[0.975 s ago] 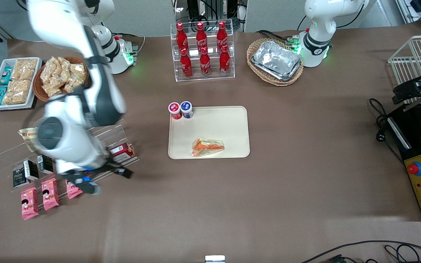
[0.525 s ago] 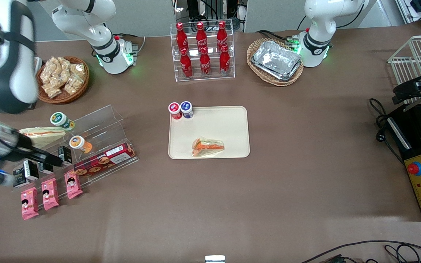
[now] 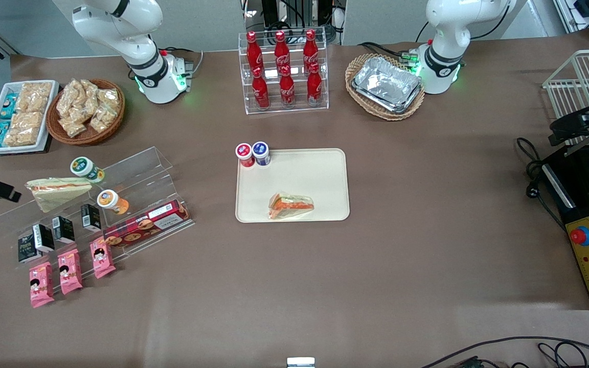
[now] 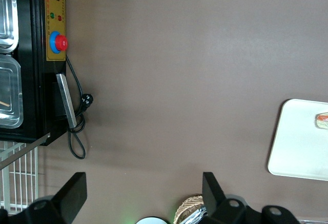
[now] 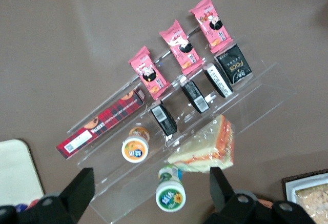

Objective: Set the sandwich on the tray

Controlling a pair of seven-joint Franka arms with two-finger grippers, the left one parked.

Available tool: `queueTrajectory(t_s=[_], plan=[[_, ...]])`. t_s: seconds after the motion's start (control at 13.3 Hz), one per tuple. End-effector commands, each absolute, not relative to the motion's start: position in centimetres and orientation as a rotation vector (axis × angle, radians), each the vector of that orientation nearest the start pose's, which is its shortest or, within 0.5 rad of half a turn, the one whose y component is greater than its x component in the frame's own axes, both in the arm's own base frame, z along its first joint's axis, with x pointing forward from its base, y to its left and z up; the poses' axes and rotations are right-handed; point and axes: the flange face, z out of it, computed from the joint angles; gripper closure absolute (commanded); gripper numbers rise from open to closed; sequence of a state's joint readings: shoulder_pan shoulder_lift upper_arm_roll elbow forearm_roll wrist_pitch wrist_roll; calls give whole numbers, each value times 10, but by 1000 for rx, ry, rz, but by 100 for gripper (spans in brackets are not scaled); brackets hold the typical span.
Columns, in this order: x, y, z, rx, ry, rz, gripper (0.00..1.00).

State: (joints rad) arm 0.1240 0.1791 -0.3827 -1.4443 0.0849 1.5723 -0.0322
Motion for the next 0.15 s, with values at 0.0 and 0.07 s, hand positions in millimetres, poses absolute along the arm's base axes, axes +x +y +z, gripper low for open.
queueTrajectory(t_s=[0.0,0.07], plan=[[584,-123,603,-3099,301,83,0],[582,-121,605,-3095,300,90,0]])
